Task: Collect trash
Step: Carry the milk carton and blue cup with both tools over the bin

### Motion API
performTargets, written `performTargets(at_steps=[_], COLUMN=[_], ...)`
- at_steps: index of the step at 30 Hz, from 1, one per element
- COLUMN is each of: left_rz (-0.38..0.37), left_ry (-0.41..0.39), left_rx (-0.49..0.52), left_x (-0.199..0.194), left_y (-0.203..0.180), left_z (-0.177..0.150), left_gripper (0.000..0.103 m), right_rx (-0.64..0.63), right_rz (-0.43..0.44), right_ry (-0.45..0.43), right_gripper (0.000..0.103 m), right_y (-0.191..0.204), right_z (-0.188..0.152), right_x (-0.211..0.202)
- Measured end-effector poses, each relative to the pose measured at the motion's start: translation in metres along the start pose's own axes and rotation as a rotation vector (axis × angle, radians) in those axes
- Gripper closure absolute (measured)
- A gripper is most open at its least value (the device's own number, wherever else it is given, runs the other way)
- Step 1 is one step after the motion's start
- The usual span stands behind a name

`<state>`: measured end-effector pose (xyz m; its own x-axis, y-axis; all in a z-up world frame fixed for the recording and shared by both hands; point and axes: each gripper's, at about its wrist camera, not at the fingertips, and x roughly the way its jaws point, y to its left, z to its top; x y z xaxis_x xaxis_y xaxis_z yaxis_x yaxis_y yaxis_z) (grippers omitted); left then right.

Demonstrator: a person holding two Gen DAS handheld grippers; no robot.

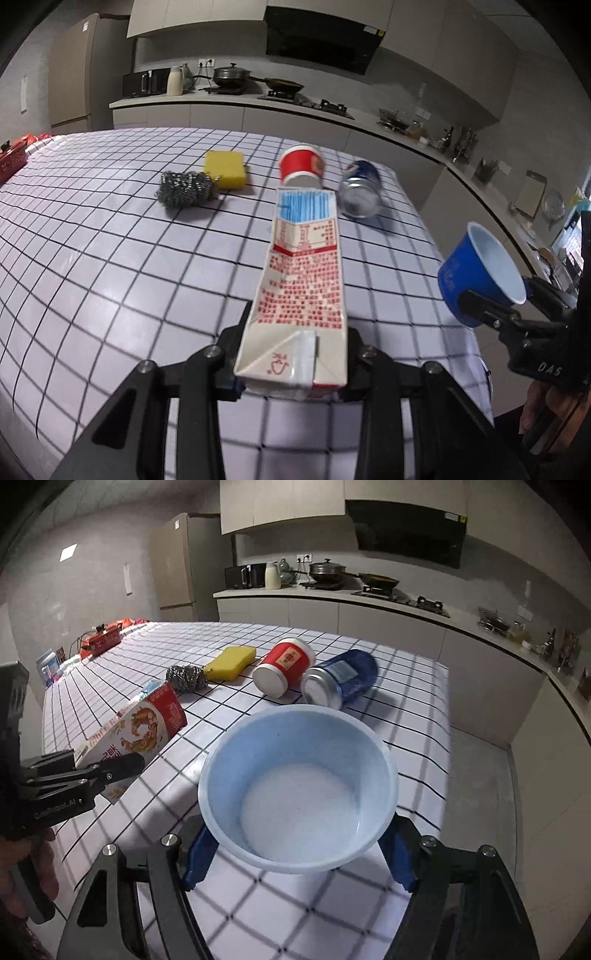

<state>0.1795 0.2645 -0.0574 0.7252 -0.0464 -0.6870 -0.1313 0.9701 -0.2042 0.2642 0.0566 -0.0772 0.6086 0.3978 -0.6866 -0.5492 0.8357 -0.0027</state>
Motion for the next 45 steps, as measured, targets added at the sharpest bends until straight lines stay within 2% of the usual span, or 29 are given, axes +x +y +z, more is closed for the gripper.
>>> performTargets(at_steps=[8, 20, 31, 37, 45], left_rz=[-0.036, -0.098, -0.166, -0.212, -0.267], left_ry=[-0.021, -0.02, -0.003, 0.023, 0.094], left_rx=[0.055, 0.1, 0.161, 0.207, 0.265], left_x=[-0.033, -0.053, -0.051, -0.044, -0.022], left_y=[-0.034, -0.082, -0.136, -0.179, -0.238], left_z=[-0.02, -0.04, -0.054, -0.066, -0.091], left_gripper=[0.067, 0.067, 0.067, 0.067, 0.067], right_rx=[0.027, 0.088, 0.128, 0.151, 0.156], right_rz=[-0.049, -0.132, -0.211, -0.241, -0.254], right_ry=[-0.028, -0.041, -0.039, -0.029, 0.037], right_gripper=[0.025, 0.025, 0.025, 0.025, 0.025], right_y=[-0.026, -0.068, -0.112, -0.142, -0.18], right_z=[-0.034, -0.078, -0.113, -0.135, -0.172], right_x=[-0.066, -0.131, -0.172, -0.19, -0.189])
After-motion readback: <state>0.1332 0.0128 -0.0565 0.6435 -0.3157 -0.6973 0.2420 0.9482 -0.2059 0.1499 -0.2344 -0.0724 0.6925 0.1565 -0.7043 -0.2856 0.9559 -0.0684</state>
